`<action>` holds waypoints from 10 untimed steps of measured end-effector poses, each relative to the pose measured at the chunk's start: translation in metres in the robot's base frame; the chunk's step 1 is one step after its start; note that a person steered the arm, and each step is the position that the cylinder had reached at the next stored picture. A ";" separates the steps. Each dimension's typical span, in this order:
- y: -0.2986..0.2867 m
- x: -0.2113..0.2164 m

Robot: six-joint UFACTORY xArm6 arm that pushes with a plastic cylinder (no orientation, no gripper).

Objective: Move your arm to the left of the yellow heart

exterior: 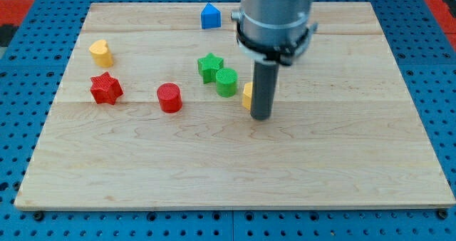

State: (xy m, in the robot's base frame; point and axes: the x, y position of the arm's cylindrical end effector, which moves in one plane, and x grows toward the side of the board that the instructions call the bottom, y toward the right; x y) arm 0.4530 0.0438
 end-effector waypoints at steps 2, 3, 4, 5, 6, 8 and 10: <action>-0.019 -0.010; 0.004 0.026; -0.022 0.011; -0.080 -0.027; -0.130 -0.076; -0.231 -0.214; -0.340 -0.167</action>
State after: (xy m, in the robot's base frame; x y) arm 0.2859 -0.2960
